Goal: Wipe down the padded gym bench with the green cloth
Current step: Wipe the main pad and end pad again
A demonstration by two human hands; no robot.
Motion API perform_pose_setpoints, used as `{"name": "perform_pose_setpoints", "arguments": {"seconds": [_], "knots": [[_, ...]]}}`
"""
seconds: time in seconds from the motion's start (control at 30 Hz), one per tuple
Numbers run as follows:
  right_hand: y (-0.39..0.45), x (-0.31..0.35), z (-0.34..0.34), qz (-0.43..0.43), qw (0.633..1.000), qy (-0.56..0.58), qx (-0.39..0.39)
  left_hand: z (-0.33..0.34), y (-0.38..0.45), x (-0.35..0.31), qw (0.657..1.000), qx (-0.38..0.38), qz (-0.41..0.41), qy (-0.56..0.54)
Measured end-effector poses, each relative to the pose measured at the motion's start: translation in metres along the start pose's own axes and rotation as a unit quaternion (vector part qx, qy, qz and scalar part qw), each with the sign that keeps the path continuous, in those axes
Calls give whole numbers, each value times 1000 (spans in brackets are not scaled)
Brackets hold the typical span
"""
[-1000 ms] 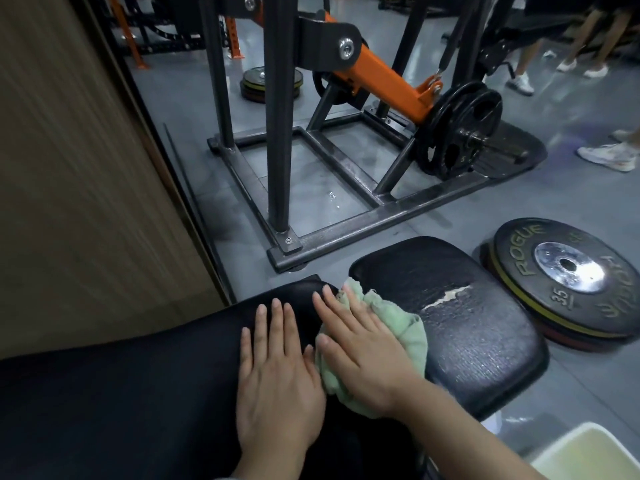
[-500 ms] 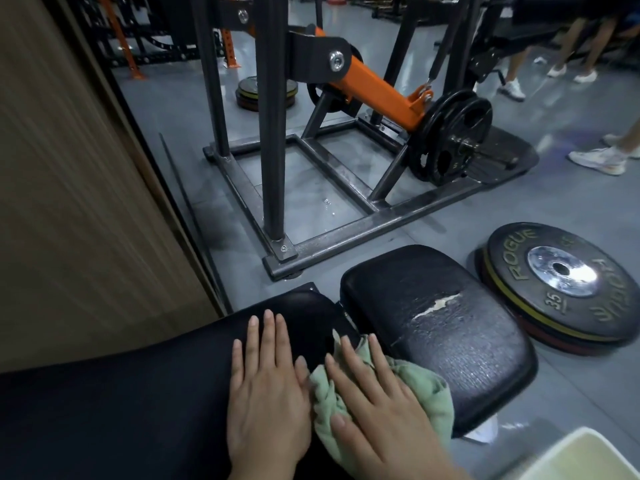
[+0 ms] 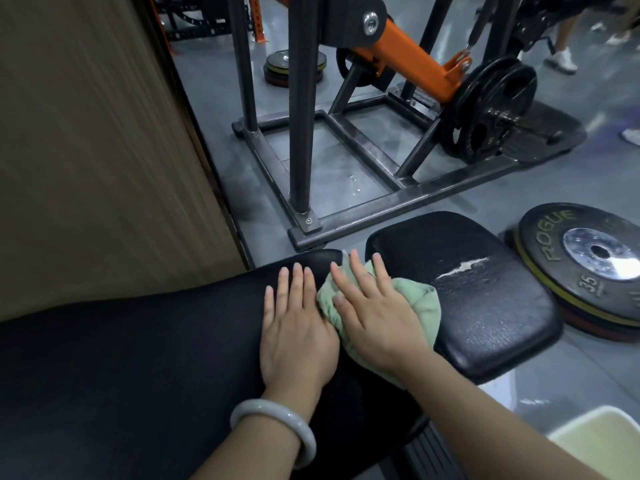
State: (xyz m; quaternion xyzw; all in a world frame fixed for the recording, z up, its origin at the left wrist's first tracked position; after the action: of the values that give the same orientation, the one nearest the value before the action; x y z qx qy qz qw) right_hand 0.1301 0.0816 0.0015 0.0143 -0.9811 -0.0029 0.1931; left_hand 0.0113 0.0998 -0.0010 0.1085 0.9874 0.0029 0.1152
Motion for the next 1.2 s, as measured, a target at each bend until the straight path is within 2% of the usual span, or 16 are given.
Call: {"name": "perform_pose_setpoints", "arguments": {"seconds": [0.13, 0.27, 0.4, 0.47, 0.53, 0.6, 0.7, 0.77, 0.83, 0.9, 0.97, 1.0, 1.07, 1.13, 1.2], "knots": [[-33, 13, 6, 63, 996, -35, -44, -4, 0, 9, 998, 49, 38, -13], [-54, 33, 17, 148, 984, -84, -48, -18, -18, 48, 992, 39, 119, 4], [-63, 70, 35, 155, 977, -133, -54, -29, -44, 99, 987, 64, 144, 6], [-61, 98, 45, 141, 979, -131, -61, -37, -50, 125, 989, 31, 140, 29], [-54, 131, 57, 121, 983, -119, -63, -50, -59, 153, 994, 40, 99, 6], [-45, 170, 71, 83, 989, -108, -61, -62, -67, 183, 999, 6, 45, -14], [-40, 225, 92, -44, 993, -103, -43, -73, -79, 220, 998, -40, 8, -39], [-43, 231, 91, -164, 981, -100, 8, -74, -82, 230, 999, -35, 8, -9], [-32, 198, 78, -221, 966, -133, 30, -70, -85, 234, 1000, 3, 6, 6], [-11, 144, 55, -161, 972, -172, 19, -65, -86, 234, 1000, 3, 18, 25], [10, 90, 29, -19, 986, -165, 12, -66, -89, 234, 999, 0, 20, 34], [19, 73, 20, 65, 989, -129, 40, -66, -89, 236, 999, -6, 25, 39], [32, 62, 13, 171, 979, -92, 60, -69, -90, 242, 997, -21, 34, 64], [46, 87, 18, 202, 972, -98, 64, -72, -92, 255, 996, -38, 37, 77], [59, 133, 36, 164, 977, -113, 76, -78, -96, 271, 995, -51, 31, 81]]}}
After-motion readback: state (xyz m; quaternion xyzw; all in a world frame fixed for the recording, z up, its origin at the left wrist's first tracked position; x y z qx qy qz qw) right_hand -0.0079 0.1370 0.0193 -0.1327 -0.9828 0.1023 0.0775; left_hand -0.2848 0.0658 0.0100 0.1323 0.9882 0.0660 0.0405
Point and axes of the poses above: each hand's wrist, its own y-axis towards the middle knuckle, its own z-axis out of the palm, x = y × z, the point moved 2 cm from there along y, towards the middle knuckle, and after that the axes turned 5 degrees about -z, right-handed, at the moved point
